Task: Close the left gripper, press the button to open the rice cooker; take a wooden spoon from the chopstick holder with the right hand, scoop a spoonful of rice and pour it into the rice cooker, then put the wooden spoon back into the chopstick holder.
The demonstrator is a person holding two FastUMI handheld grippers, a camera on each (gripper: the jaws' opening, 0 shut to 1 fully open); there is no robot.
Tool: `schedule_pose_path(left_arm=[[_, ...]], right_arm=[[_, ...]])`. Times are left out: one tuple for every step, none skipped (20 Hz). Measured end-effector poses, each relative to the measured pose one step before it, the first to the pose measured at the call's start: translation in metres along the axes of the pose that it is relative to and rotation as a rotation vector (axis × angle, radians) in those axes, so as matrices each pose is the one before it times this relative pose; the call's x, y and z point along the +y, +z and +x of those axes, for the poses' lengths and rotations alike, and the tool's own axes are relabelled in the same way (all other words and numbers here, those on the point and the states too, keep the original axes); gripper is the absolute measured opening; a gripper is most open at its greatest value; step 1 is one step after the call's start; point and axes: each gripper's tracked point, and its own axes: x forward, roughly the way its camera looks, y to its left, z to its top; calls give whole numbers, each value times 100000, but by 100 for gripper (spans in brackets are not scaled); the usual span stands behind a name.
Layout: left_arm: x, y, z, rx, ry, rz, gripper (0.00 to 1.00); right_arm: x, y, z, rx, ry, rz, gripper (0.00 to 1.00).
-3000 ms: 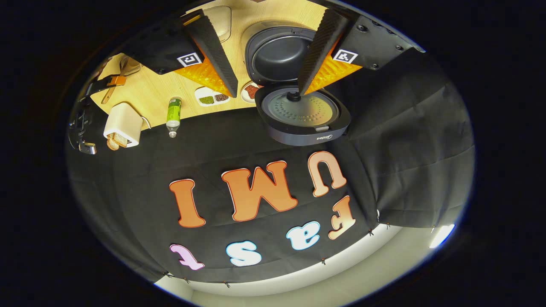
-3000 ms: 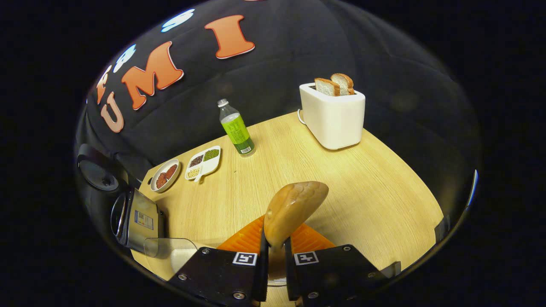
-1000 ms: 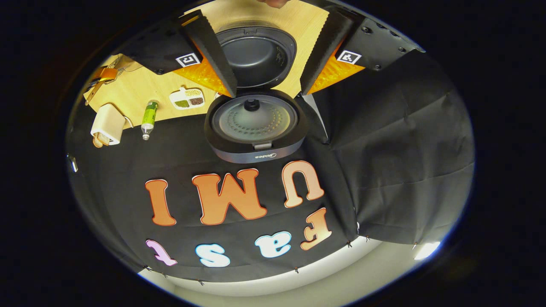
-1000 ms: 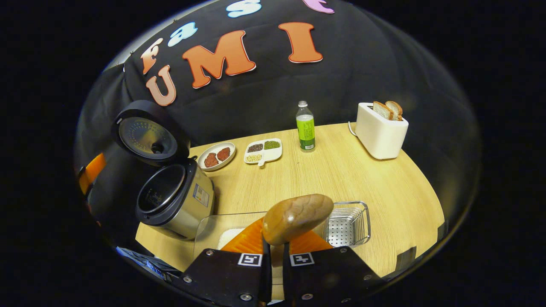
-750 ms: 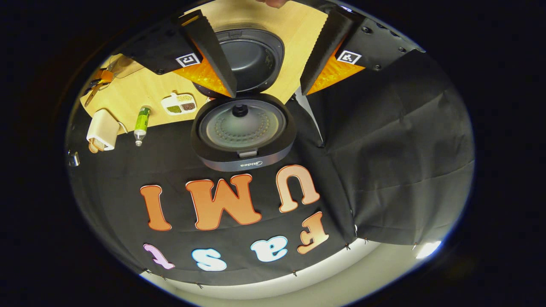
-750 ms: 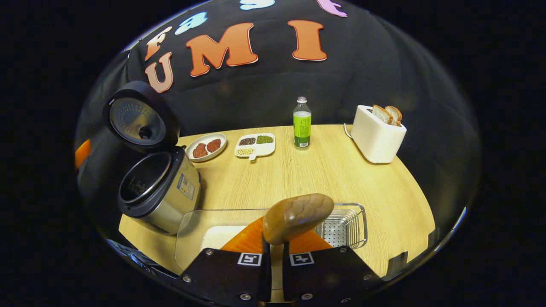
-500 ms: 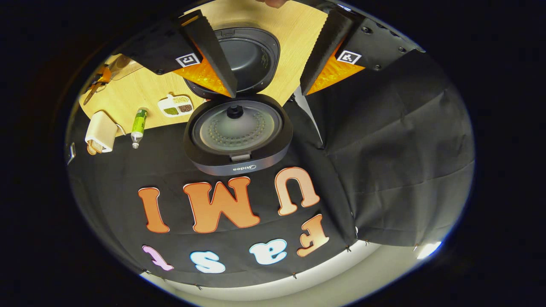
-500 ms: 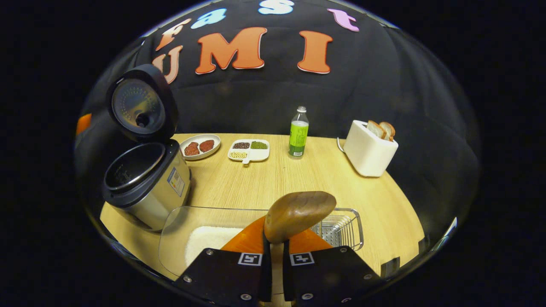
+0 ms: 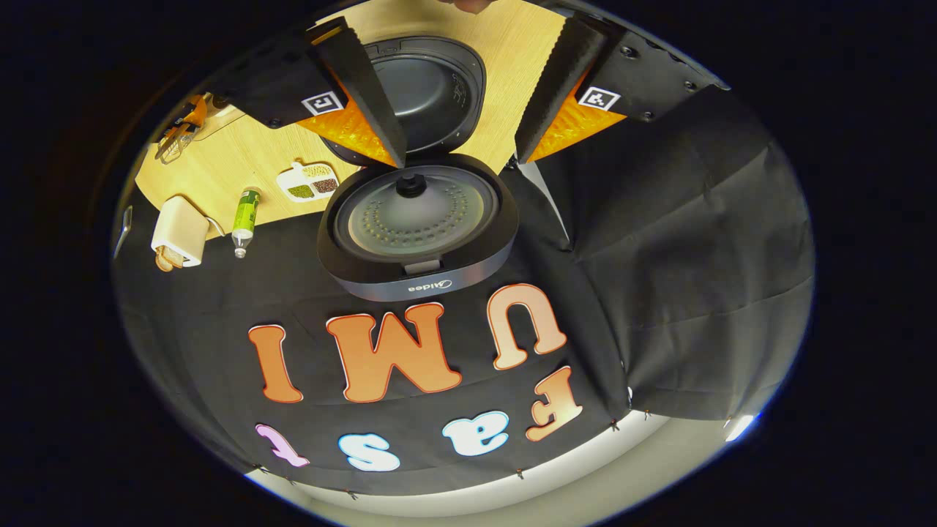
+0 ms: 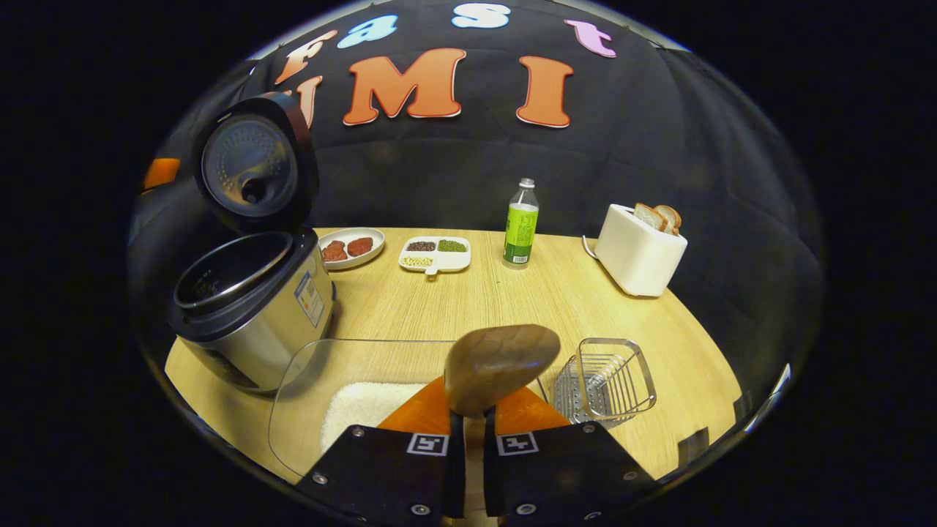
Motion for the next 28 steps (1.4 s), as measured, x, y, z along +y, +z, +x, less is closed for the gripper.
schedule_pose_path(left_arm=[[-173,-57,198,328,-995,322,100],[-49,-121,139,297,-671,433,100],[37,-7,106,-15,-455,313,100],[-104,-24,91,133,-689,308,94],[-51,123,112,-191,-531,333,94],[56,-7,20,-223,-602,416,94],[46,68,66,-288,-360,297,94],[29,-28,130,-35,-511,102,100],[-67,-70,177,224,-270,-7,93],[175,-153,108,196,-209,-96,100],[87,-42,164,212,-286,-234,96],[54,-17,160,155,142,-323,93],[346,37,165,153,436,-276,93],[227,34,108,36,224,-282,94],[154,123,86,-69,39,-100,93],[93,-113,201,23,31,203,94],[82,101,106,-56,29,359,94],[-71,17,7,-118,-4,266,94],[-99,122,26,-275,-59,23,94],[-71,150,-22,-251,-187,-42,100],[-205,77,-37,-187,-406,-44,100],[-174,15,-52,-236,-420,48,100],[-93,97,24,-249,-203,174,100],[71,-12,-59,-214,112,105,93],[13,-2,39,88,252,13,93],[161,-7,-41,94,265,-212,93],[61,-34,13,108,186,-369,93],[55,16,37,173,135,-242,93]], right_arm=[[125,75,152,-965,-21,3632,10],[399,-483,89,1164,484,1080,10],[498,-231,-147,415,1047,-62,10],[428,-31,51,77,889,112,10],[424,-127,-91,634,597,627,10],[392,123,257,563,1248,2248,10],[413,-52,86,1805,1941,2993,10],[62,99,106,1058,748,3449,10],[89,-17,262,1430,988,2736,10],[221,-95,90,1248,950,2403,10],[114,38,102,1096,1678,2624,10],[343,-129,-75,1474,2519,3251,10],[60,-32,96,1636,2239,2695,10],[139,-141,66,1345,1648,2316,10],[-2,92,79,702,546,1434,10],[0,-98,66,519,478,386,10],[0,14,-7,364,294,542,10],[163,49,153,490,888,884,10],[156,-28,122,1131,904,1135,10],[147,-6,-32,886,1469,2338,10],[241,-73,201,1213,1523,2123,10],[444,-240,-122,913,2114,1884,10],[418,-168,46,992,1403,956,10],[292,15,93,496,1444,1815,10],[44,46,152,748,621,952,10],[-96,-23,31,361,626,1699,10],[-37,40,184,878,522,1347,10],[-100,-88,-43,738,1074,2941,10]])
